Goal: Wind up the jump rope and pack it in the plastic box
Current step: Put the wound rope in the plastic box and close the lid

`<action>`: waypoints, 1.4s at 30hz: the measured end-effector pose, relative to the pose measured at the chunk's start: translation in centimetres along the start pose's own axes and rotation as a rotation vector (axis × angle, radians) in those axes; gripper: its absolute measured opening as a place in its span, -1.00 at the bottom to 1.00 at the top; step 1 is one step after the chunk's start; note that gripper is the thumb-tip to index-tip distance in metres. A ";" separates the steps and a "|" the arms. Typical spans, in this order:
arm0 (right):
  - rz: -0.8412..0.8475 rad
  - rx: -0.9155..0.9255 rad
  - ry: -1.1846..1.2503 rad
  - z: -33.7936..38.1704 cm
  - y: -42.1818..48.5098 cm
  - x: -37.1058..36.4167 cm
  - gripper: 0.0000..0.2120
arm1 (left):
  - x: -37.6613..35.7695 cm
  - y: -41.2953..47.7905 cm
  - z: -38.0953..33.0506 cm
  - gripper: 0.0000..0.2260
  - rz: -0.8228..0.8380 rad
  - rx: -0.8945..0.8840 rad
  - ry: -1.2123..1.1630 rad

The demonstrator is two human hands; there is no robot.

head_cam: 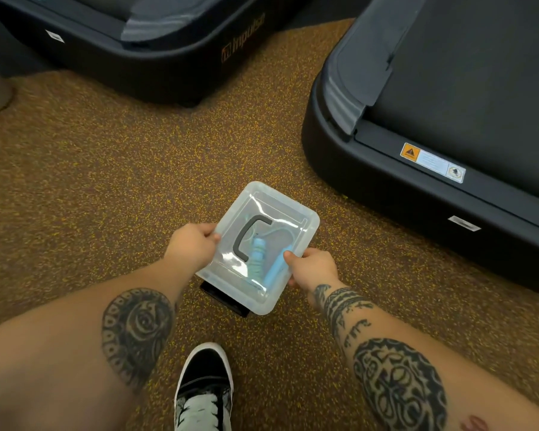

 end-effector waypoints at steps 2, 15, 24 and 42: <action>-0.016 -0.012 0.008 -0.2 0.1 -0.2 -0.73 | 0.2 0.2 0.0 -0.65 0.009 0.029 -0.034; -0.190 0.143 -0.275 4.8 2.0 5.0 -0.40 | 0.3 -1.3 1.0 -0.59 -0.165 0.131 -0.303; 0.060 0.098 -0.298 8.0 6.5 4.5 -0.38 | -6.5 1.9 -5.8 -0.17 0.234 -0.183 0.452; -0.178 0.469 -0.502 7.2 6.1 3.5 -0.43 | -7.3 2.1 -5.0 -0.16 0.171 -0.199 0.589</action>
Point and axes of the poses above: each hand's wrist, its own y-axis towards the middle knuckle, its own x-axis out of the back of the hand, z = x × y, the point moved 3 cm from there along y, towards the middle knuckle, and after that the axes turned 15 degrees about -y, right-handed, at the moved point
